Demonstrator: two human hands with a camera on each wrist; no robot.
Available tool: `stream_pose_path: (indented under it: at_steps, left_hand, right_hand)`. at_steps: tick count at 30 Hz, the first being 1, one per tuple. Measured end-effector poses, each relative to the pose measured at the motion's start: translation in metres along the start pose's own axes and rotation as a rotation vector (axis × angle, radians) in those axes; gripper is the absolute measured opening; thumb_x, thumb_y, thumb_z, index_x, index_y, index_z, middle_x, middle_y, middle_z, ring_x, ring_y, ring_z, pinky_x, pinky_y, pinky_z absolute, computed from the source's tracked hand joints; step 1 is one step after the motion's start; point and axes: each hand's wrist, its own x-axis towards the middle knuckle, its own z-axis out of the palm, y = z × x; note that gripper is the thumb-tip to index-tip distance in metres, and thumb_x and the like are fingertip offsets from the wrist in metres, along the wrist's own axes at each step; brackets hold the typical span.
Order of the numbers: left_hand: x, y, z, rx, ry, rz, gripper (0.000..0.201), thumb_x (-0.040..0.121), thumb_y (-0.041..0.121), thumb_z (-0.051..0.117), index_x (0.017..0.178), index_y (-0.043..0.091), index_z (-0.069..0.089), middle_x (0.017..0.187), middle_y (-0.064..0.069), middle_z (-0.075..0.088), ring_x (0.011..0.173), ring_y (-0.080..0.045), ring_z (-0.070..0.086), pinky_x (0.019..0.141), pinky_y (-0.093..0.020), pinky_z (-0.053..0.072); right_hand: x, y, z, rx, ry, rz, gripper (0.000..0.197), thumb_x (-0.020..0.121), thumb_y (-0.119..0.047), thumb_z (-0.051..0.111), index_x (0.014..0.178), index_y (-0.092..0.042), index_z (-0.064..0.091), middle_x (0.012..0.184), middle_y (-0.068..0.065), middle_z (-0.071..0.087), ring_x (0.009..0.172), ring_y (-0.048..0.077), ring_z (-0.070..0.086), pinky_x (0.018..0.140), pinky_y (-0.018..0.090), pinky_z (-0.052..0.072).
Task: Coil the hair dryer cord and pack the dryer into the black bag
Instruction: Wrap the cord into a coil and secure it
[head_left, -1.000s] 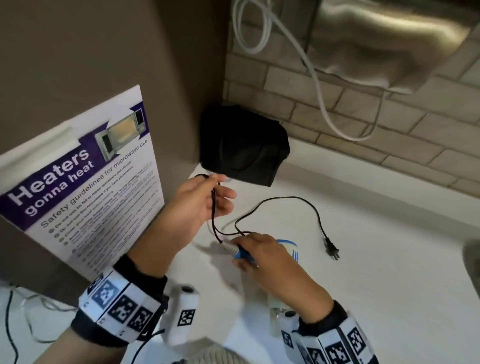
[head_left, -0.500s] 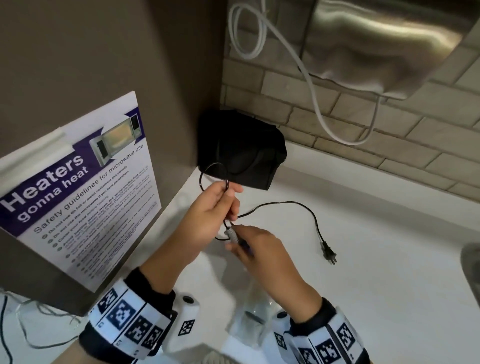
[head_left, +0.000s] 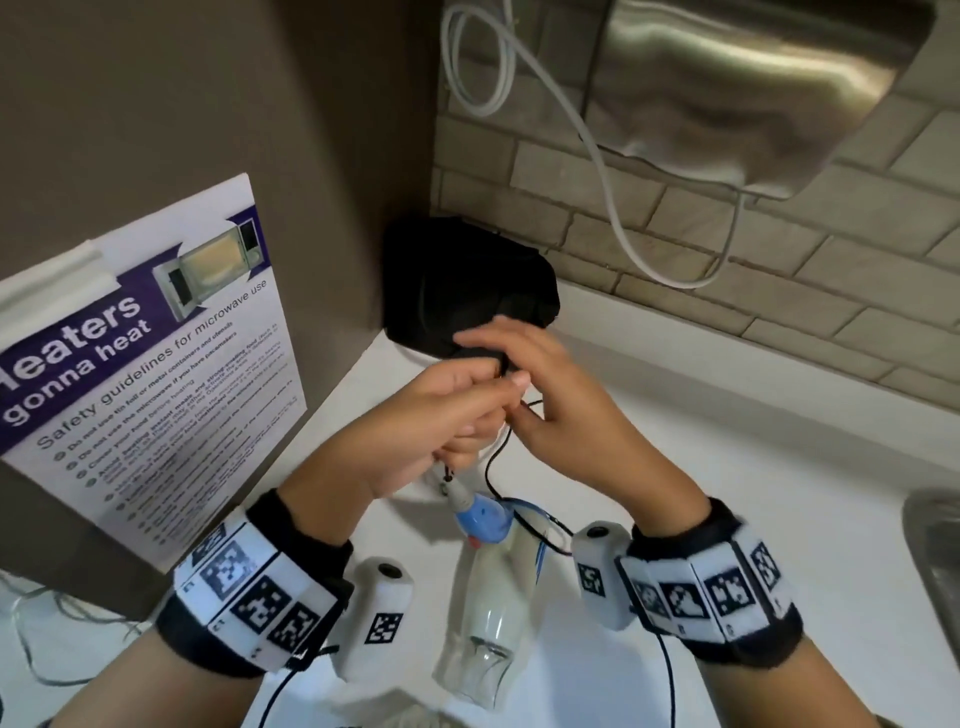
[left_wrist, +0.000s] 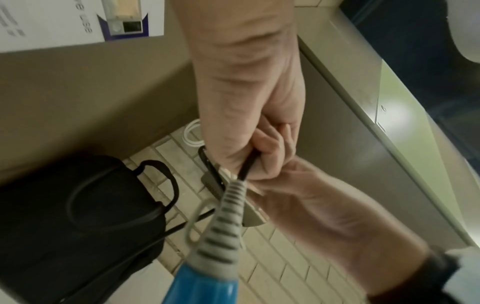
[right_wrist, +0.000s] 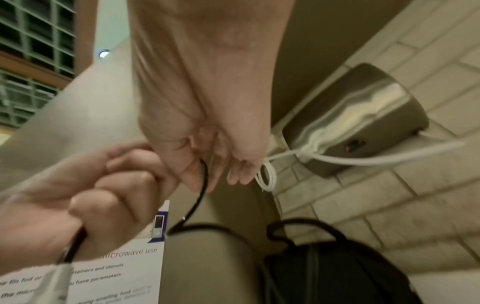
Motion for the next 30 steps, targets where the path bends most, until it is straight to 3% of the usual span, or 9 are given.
stream_pose_path:
  at_steps: [4,6,9,11,13,15,19,23,30]
  left_hand:
    - [0.005,0.006,0.006,-0.074,-0.022,0.079,0.025,0.097,0.022,0.045,0.077,0.011,0.055,0.043,0.003,0.024,0.038,-0.006,0.016,0.04,-0.021,0.012]
    - [0.007,0.004,0.006,-0.111,0.003,0.125,0.024,0.098,0.018,0.044,0.102,0.015,0.067,0.044,0.002,0.032,0.035,-0.005,0.019,0.038,-0.019,0.016]
    - [0.01,-0.003,0.0,-0.162,0.107,0.134,0.039,0.1,0.016,0.039,0.138,0.022,0.047,0.06,-0.001,0.059,0.041,-0.006,0.048,0.041,-0.015,0.042]
    - [0.011,-0.008,-0.008,-0.237,0.135,0.163,0.045,0.101,0.011,0.034,0.144,0.026,0.035,0.096,-0.005,0.073,0.08,-0.014,0.072,0.071,-0.02,0.057]
    - [0.015,-0.014,-0.018,-0.31,0.148,0.206,0.053,0.1,0.001,0.027,0.145,0.029,0.032,0.131,-0.01,0.061,0.121,-0.02,0.058,0.105,-0.03,0.044]
    - [0.02,-0.017,-0.028,-0.308,0.204,0.224,0.063,0.095,-0.007,0.024,0.142,0.034,0.036,0.147,-0.004,0.045,0.138,-0.015,0.038,0.116,-0.034,0.027]
    - [0.031,-0.018,-0.041,-0.373,0.305,0.246,0.07,0.082,-0.013,0.023,0.122,0.035,0.056,0.152,0.007,0.037,0.142,-0.007,0.024,0.119,-0.033,0.015]
    - [0.044,-0.019,-0.053,-0.579,0.257,0.203,0.05,0.09,0.019,0.027,0.125,0.043,0.054,0.153,0.004,0.035,0.145,-0.025,0.019,0.117,-0.055,0.002]
    - [0.058,-0.033,-0.067,-0.751,0.264,0.198,0.054,0.1,0.013,0.03,0.149,0.033,0.016,0.15,0.001,0.04,0.136,-0.032,0.038,0.108,-0.062,0.028]
  right_hand:
    - [0.003,0.014,0.014,0.347,-0.056,0.19,0.032,0.085,0.006,0.062,0.102,-0.021,0.058,0.09,-0.018,0.063,0.087,-0.006,0.06,0.077,0.01,0.044]
    - [0.001,0.019,0.022,0.495,-0.054,0.301,0.027,0.091,0.001,0.055,0.095,-0.025,0.056,0.085,-0.011,0.064,0.08,-0.005,0.062,0.073,0.012,0.048]
    - [-0.004,0.026,0.03,0.475,-0.104,0.35,0.026,0.097,-0.008,0.049,0.099,-0.032,0.057,0.079,-0.004,0.061,0.062,0.005,0.057,0.065,0.022,0.049]
    - [-0.006,0.031,0.033,0.268,-0.14,0.33,0.021,0.097,-0.013,0.047,0.103,-0.027,0.061,0.074,-0.011,0.058,0.058,0.006,0.051,0.062,0.025,0.046]
    - [-0.009,0.035,0.034,0.12,-0.177,0.268,0.018,0.096,-0.01,0.046,0.091,-0.019,0.061,0.07,-0.021,0.058,0.063,0.002,0.051,0.067,0.018,0.041]
    - [-0.014,0.034,0.033,0.098,-0.195,0.254,0.021,0.097,-0.01,0.045,0.093,-0.017,0.064,0.065,-0.029,0.057,0.063,-0.001,0.052,0.062,0.011,0.037]
    - [-0.023,0.024,0.027,0.05,-0.165,0.207,0.02,0.099,-0.02,0.048,0.099,-0.018,0.068,0.063,-0.029,0.056,0.061,-0.005,0.053,0.059,0.007,0.034]
    - [-0.027,0.02,0.027,0.034,-0.081,0.184,0.02,0.099,-0.017,0.048,0.097,-0.014,0.068,0.076,-0.029,0.058,0.07,-0.009,0.055,0.064,0.006,0.035]
    - [-0.026,0.024,0.02,-0.009,0.071,0.209,0.019,0.097,-0.012,0.051,0.089,-0.009,0.067,0.066,-0.037,0.055,0.065,-0.011,0.053,0.06,0.004,0.034]
